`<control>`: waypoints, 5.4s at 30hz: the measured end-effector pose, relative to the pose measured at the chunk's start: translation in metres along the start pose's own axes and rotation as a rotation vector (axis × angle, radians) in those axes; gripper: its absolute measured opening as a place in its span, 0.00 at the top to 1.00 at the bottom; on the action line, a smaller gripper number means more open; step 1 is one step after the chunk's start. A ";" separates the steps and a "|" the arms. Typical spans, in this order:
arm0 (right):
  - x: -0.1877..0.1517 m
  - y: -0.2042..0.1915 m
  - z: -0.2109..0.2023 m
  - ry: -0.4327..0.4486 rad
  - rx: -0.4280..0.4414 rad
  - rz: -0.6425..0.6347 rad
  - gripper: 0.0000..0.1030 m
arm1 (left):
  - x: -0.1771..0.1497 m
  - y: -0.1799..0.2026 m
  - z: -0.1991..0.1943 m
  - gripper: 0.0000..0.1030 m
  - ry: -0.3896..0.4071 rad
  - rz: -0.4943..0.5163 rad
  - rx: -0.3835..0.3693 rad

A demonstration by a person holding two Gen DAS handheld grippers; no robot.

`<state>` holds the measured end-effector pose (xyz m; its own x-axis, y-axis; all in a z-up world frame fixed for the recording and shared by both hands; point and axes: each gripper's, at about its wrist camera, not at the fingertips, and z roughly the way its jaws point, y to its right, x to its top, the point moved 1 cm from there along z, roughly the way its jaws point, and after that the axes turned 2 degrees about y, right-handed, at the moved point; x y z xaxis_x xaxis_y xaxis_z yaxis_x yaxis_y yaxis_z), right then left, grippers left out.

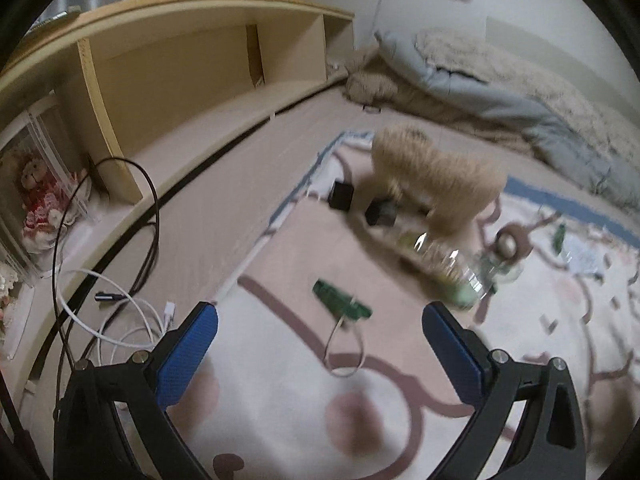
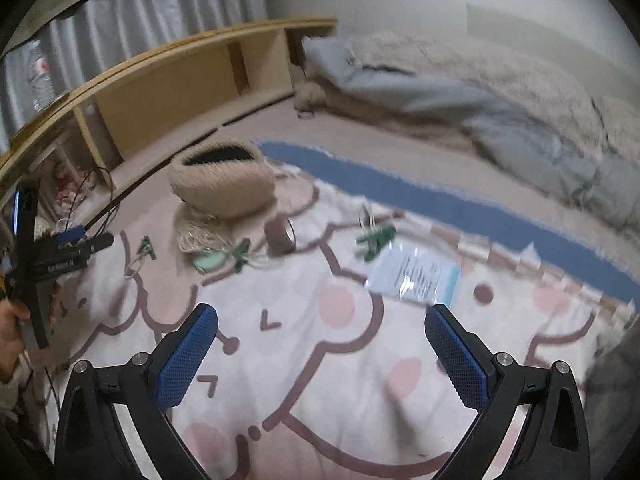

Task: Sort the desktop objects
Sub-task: 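Move both tools back toward the remaining items on the bed sheet, then grasp the green clothespin with the left tool while the right tool grasps the clear packet, then lift the green clothespin with the left tool while the right tool lifts the packet toward the bin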

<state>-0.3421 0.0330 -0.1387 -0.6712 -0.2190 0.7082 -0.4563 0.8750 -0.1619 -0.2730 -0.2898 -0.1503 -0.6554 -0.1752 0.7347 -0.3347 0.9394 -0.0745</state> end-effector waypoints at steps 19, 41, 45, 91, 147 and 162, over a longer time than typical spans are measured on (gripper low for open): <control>0.028 0.093 0.114 -0.078 -0.251 0.289 0.54 | -0.044 -0.008 0.040 0.00 -0.128 -0.019 -0.155; -0.049 0.046 0.091 -0.085 -0.215 -0.026 0.54 | -0.018 0.010 0.043 0.43 -0.101 0.036 -0.181; -0.048 0.051 0.091 -0.076 -0.196 -0.009 0.53 | -0.021 0.010 0.057 0.69 -0.157 0.036 -0.151; 0.009 0.068 0.135 -0.126 -0.386 0.123 0.00 | -0.061 0.000 0.001 0.41 -0.218 0.178 -0.156; -0.056 -0.006 -0.015 -0.165 -0.129 0.043 0.25 | -0.098 0.052 -0.041 0.71 -0.319 0.169 -0.344; -0.029 -0.030 -0.071 -0.086 -0.081 0.033 0.25 | -0.074 0.048 -0.077 0.72 -0.208 0.158 -0.393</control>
<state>-0.2674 0.0441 -0.1052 -0.7345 -0.2227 0.6410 -0.3864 0.9138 -0.1254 -0.1879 -0.2092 -0.1565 -0.8128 -0.0391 0.5812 0.0351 0.9926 0.1158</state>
